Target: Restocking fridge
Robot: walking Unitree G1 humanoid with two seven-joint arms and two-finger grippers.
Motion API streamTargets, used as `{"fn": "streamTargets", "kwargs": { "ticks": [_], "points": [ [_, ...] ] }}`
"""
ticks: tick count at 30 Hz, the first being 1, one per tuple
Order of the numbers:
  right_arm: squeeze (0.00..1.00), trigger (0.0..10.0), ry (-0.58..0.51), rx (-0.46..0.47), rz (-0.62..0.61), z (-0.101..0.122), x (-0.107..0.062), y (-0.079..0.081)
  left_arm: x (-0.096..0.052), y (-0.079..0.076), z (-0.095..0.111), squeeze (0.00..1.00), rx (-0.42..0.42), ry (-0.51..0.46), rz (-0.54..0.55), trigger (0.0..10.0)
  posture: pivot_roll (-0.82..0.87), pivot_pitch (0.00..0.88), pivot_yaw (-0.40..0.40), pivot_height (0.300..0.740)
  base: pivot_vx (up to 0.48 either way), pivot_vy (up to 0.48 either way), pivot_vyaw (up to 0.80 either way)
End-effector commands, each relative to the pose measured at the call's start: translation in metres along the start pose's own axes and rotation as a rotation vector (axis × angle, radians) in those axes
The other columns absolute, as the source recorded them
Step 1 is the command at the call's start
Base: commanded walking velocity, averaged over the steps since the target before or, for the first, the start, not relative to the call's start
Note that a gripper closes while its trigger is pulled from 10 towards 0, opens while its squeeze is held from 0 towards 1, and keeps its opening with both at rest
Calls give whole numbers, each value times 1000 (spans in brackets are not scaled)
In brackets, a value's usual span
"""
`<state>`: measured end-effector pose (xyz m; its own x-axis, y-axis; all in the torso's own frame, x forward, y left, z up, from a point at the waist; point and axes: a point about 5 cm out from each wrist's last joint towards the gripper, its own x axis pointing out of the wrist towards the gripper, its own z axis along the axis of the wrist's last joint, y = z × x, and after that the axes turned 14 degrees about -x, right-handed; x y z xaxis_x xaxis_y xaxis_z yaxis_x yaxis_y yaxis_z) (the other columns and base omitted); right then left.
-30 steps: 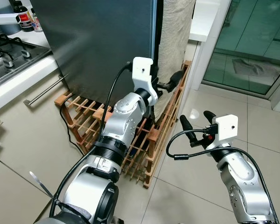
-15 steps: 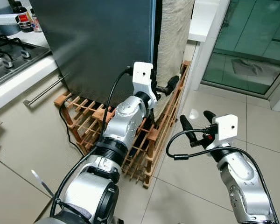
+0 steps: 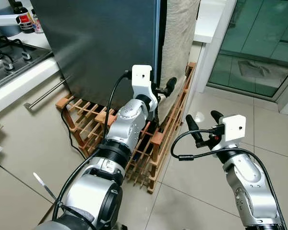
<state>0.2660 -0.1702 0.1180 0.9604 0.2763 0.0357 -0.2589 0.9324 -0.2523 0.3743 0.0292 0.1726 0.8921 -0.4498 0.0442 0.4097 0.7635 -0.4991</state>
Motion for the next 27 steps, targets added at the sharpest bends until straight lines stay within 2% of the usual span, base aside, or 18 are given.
{"fn": "streamTargets", "kwargs": {
  "ticks": [1,3,8,11,13,15,17,20,21,22,23,24,25,27],
  "points": [
    [0,10000,-9,-12,-17,2,2,-2,11,-42,-9,0,-47,23,-100,10000,-173,0,57,740,0,0,0],
    [0,10000,-10,-12,-17,2,2,-2,11,-45,-10,0,-35,30,-125,10000,-174,0,57,740,0,0,0],
    [0,10000,-14,-17,-16,3,3,-3,8,-67,-8,0,-5,43,-314,10000,-174,0,57,740,0,0,0],
    [0,10000,-15,-18,-15,3,3,-4,8,-72,-6,0,-25,40,-353,10000,-174,0,57,740,0,0,0],
    [0,10000,-17,-18,-13,3,4,-3,6,-80,-1,0,-40,28,-418,10000,-174,0,57,740,0,0,0],
    [0,10000,-18,-19,-12,3,4,-3,4,-87,3,0,-34,18,-478,10000,-174,0,57,740,0,0,0],
    [0,10000,-19,-18,-14,3,4,-2,3,-87,4,0,-6,13,-484,10000,-175,0,58,740,0,0,0],
    [0,10000,-30,-18,-38,6,4,-3,-2,-71,11,0,64,-13,-437,10000,-176,0,69,740,0,0,0],
    [0,10000,-30,-18,-38,6,4,-3,-2,-71,11,0,64,-13,-437,10000,-176,0,69,740,0,0,0],
    [0,10000,-50,-22,-93,12,-1,-7,-19,-46,25,0,109,-60,-373,10000,-166,0,77,740,0,0,0],
    [0,10000,-60,-18,-120,15,-5,-8,-30,-34,32,0,133,-81,-343,10000,-163,0,76,740,0,0,0],
    [0,10000,-60,-18,-120,15,-5,-8,-30,-34,32,0,133,-81,-343,10000,-163,0,76,740,0,0,0],
    [0,10000,-71,-20,-174,20,-14,-10,-54,-12,43,0,168,-101,-289,10000,-153,0,72,740,0,0,0],
    [0,10000,-74,-24,-245,22,-28,-11,-77,5,50,0,214,-108,-233,10000,-130,0,60,740,0,0,0]
  ]
}}
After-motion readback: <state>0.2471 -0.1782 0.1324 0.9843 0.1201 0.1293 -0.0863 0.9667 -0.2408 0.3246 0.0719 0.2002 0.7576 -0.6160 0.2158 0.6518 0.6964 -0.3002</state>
